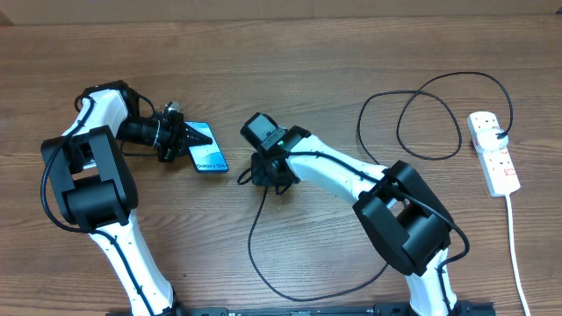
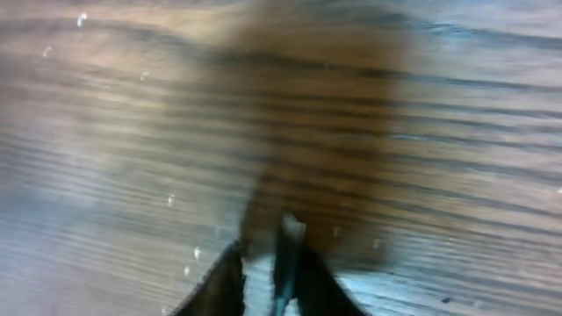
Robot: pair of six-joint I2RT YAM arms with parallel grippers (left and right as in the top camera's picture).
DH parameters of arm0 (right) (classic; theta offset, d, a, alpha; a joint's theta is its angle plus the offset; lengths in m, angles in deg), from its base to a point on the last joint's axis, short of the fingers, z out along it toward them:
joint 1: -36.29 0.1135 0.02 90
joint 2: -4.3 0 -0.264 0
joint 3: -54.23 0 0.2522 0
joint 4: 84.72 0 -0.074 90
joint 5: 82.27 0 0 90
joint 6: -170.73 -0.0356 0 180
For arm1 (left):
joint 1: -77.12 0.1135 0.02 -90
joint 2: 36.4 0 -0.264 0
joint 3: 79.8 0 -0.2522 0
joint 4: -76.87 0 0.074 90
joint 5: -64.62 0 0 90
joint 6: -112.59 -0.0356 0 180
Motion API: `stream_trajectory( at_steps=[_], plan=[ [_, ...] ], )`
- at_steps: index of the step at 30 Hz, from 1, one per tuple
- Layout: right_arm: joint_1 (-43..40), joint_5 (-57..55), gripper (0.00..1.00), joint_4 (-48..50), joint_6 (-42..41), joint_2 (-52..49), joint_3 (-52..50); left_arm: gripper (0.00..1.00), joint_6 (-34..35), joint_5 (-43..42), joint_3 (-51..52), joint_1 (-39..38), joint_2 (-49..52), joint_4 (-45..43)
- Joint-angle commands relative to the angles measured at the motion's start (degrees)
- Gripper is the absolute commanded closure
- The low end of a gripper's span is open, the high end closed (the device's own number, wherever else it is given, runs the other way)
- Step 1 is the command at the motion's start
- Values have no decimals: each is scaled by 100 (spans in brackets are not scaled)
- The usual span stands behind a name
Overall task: Plug charger to phone and switch on socket
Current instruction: 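Close the right gripper on the cable plug and lift it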
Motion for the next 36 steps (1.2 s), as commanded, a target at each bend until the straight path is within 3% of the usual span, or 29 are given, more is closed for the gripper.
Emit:
stream_trajectory(
  at_steps=[1, 8, 10, 13, 16, 17, 20, 21, 24, 26, 31, 36],
  plan=[
    [-68, 326, 76, -133, 221, -153, -101, 96, -136, -136, -96, -35, -85, 4],
    [-61, 321, 77, -289, 155, -153, -101, 96, -136, -136, -96, -35, -85, 4],
    [-63, 249, 60, -323, 2, -153, -101, 96, -136, -136, -96, -35, -85, 7],
    [-63, 188, 51, -380, -94, -153, -101, 96, -133, -136, -96, -35, -85, 9],
    [-63, 168, 50, -457, -127, -153, -101, 96, -136, -136, -96, -35, -85, 9],
    [-63, 168, 51, -479, -127, -153, -101, 96, -136, -136, -96, -35, -85, 9],
    [-63, 166, 75, -498, -146, -153, -101, 96, -136, -136, -96, -37, -85, 11],
    [-66, 166, 78, -487, -146, -153, -101, 96, -136, -136, -96, -37, -85, 11],
    [-68, 168, 72, -492, -146, -153, -101, 96, -136, -136, -96, -37, -85, 11],
    [-68, 170, 54, -522, -146, -153, -101, 96, -136, -136, -96, -37, -85, 31],
    [-61, 168, 59, -623, -297, -153, -101, 96, -136, -136, -96, -37, -85, 31],
    [-68, 166, 74, -549, -297, -160, -101, 96, -136, -136, -96, -37, -85, 28]
  ],
)
